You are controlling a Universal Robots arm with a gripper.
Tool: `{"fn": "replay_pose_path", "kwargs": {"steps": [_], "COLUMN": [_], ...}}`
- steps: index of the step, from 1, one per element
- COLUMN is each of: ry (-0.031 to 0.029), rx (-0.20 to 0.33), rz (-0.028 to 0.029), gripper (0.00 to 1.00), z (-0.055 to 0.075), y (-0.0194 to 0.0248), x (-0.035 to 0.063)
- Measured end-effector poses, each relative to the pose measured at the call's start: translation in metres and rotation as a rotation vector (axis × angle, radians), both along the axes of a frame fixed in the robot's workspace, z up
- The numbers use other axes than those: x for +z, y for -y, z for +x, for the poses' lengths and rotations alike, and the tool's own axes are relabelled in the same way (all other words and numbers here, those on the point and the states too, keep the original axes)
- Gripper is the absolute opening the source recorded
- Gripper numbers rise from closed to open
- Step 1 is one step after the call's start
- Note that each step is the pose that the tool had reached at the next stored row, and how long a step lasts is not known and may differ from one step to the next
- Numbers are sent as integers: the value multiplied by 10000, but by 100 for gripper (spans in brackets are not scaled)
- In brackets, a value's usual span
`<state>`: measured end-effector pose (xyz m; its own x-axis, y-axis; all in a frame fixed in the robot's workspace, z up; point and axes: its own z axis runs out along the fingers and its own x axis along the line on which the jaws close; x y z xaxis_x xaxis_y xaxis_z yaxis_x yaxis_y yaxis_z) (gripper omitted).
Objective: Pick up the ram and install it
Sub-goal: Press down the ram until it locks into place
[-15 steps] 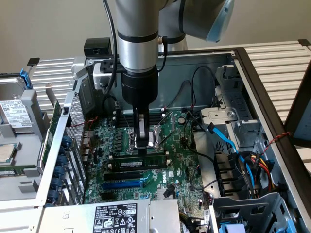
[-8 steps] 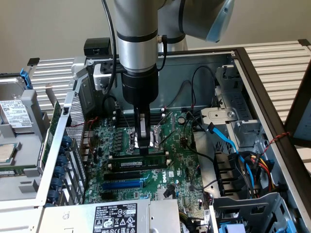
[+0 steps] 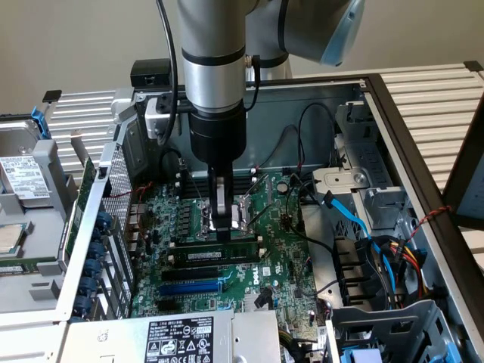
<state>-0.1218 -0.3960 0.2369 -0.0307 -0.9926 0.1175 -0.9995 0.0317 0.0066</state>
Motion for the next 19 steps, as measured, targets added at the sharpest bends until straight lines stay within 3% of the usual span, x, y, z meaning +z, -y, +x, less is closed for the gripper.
{"fn": "replay_pose_path", "kwargs": {"steps": [19], "ry": [-1], "rx": [-78], "rz": [0], "gripper": [11], "z": [-41], "y": [-4], "x": [-3]}}
